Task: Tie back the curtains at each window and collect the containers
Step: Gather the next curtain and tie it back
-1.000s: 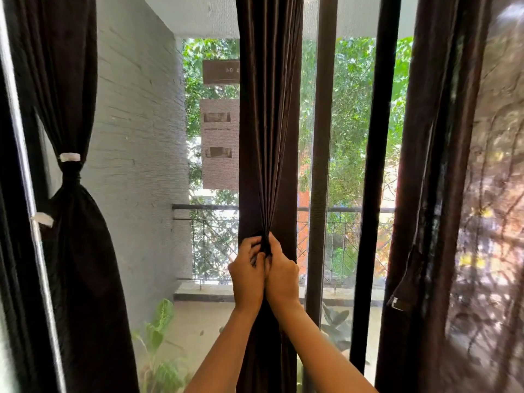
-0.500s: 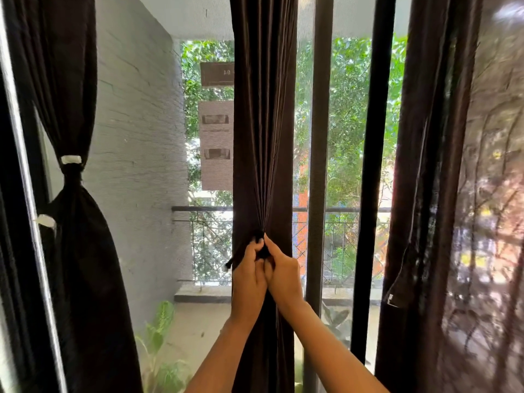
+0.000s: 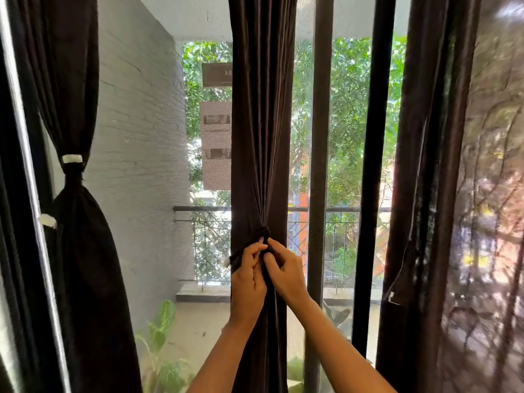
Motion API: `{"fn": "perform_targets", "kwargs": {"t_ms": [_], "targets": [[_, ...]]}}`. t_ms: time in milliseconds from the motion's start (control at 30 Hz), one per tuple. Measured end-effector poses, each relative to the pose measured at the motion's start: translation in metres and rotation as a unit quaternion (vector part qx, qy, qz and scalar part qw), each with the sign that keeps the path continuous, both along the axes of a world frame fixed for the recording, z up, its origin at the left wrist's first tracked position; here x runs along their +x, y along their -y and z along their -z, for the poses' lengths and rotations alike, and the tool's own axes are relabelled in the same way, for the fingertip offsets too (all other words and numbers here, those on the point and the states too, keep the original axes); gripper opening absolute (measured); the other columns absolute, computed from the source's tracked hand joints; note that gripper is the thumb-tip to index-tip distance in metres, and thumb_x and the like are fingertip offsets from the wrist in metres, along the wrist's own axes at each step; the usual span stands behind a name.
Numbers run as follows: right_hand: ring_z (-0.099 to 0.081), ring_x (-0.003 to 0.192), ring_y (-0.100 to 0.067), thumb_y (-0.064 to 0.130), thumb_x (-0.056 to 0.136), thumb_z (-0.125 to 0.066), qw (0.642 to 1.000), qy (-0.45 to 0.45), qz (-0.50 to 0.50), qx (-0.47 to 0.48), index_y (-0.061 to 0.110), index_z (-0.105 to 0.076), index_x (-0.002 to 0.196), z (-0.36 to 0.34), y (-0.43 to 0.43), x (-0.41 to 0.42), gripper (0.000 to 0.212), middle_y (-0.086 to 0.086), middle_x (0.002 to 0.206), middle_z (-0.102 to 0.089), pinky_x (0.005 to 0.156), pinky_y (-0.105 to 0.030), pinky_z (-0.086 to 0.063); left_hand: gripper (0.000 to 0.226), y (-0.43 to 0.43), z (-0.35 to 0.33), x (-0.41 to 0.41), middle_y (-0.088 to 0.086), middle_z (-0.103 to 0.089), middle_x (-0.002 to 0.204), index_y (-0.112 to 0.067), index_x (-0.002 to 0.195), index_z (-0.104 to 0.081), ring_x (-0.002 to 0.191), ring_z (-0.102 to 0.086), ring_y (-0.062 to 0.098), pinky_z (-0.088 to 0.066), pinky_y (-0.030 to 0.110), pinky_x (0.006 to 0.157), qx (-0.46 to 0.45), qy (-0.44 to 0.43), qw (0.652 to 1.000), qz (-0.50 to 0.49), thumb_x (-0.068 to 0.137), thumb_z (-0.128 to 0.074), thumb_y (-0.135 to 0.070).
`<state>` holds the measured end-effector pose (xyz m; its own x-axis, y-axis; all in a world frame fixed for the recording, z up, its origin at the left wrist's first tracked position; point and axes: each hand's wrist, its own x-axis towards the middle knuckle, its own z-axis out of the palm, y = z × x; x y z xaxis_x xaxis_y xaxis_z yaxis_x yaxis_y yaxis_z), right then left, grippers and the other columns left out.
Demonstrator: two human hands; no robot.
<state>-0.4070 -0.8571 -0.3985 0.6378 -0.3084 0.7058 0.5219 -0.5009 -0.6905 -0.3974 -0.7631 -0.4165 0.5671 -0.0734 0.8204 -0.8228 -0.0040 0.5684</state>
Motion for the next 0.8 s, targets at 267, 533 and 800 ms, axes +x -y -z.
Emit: {"fn": "perform_targets", "kwargs": {"t_ms": [267, 533, 800], "targets": [[-0.057, 0.068, 0.003, 0.032, 0.075, -0.062, 0.997, -0.006, -0.017, 0.078, 0.020, -0.065, 0.097, -0.005, 0.000, -0.006, 0.025, 0.013, 0.076, -0.063, 0.066, -0.019, -0.046, 0.087, -0.003, 0.003, 0.003, -0.018, -0.042, 0.142, -0.046, 0.138, -0.034, 0.128, -0.040, -0.009, -0.036, 0.027, 0.108, 0.112, 0.052, 0.991, 0.046, 0.082, -0.045, 0.019], [-0.043, 0.043, 0.000, 0.033, 0.091, -0.061, 0.990, 0.005, 0.021, 0.136, 0.025, -0.046, 0.050, -0.010, -0.011, -0.001, 0.044, 0.014, 0.043, -0.048, 0.048, -0.019, -0.033, 0.026, 0.000, 0.007, 0.005, -0.017, -0.026, 0.152, -0.039, 0.122, -0.039, 0.129, -0.044, 0.005, -0.043, 0.024, 0.102, 0.135, 0.086, 0.987, -0.020, 0.097, -0.036, -0.037], [-0.031, 0.047, -0.009, 0.036, 0.093, -0.056, 0.989, 0.013, 0.002, 0.147, 0.022, -0.040, 0.050, -0.016, -0.015, 0.000, 0.049, 0.008, 0.046, -0.034, 0.049, -0.031, -0.026, 0.019, 0.007, -0.003, -0.003, -0.002, -0.060, 0.108, -0.024, 0.108, -0.053, 0.094, -0.064, 0.005, -0.054, 0.025, 0.078, -0.098, -0.111, 0.987, -0.062, 0.093, -0.053, -0.036]]}}
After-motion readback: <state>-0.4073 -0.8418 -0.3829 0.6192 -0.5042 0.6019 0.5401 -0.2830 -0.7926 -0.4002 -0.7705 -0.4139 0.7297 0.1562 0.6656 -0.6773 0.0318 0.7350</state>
